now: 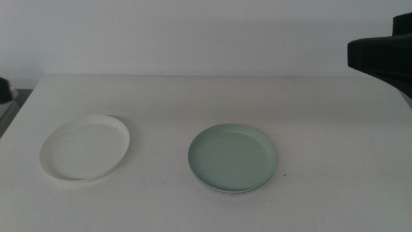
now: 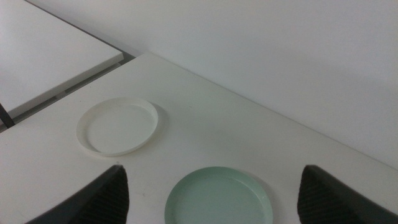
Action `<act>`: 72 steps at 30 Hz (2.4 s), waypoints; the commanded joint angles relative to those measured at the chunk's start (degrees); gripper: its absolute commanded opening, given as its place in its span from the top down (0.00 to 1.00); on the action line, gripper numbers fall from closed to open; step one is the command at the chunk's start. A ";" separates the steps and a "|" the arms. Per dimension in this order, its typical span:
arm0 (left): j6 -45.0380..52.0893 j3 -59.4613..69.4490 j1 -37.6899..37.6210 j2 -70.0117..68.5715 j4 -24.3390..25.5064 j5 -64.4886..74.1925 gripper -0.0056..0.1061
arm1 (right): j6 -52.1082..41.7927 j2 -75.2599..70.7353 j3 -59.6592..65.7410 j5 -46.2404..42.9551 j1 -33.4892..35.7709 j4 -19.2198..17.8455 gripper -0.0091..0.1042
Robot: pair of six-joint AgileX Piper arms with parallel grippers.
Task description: Stack the three bowls on top of each other.
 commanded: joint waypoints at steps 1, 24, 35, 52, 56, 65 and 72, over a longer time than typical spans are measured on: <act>-2.06 -1.16 -0.09 7.85 1.44 -0.02 0.11 | -0.22 -0.20 0.10 -0.28 0.06 0.08 0.10; 12.47 -19.09 11.33 66.83 -3.13 -9.10 0.13 | -0.22 -0.20 0.10 -0.28 0.06 0.37 0.10; 12.80 -19.09 11.33 73.68 -4.03 -10.88 0.36 | -0.22 -0.20 0.10 -0.28 0.06 0.37 0.10; 12.52 -19.34 10.45 70.80 -7.56 -8.18 0.97 | -0.22 -0.20 0.10 -0.28 0.06 0.37 0.10; 11.54 -22.49 5.42 66.09 -8.31 -4.71 0.97 | -0.22 -0.20 0.10 -0.28 0.06 0.37 0.10; 3.24 -35.52 -15.29 68.83 -5.57 -0.25 0.97 | -0.22 -0.20 0.10 -0.28 0.06 0.37 0.10; 0.57 -39.78 -24.96 75.12 -3.11 -1.43 0.97 | -0.22 -0.20 0.10 -0.28 0.06 0.37 0.10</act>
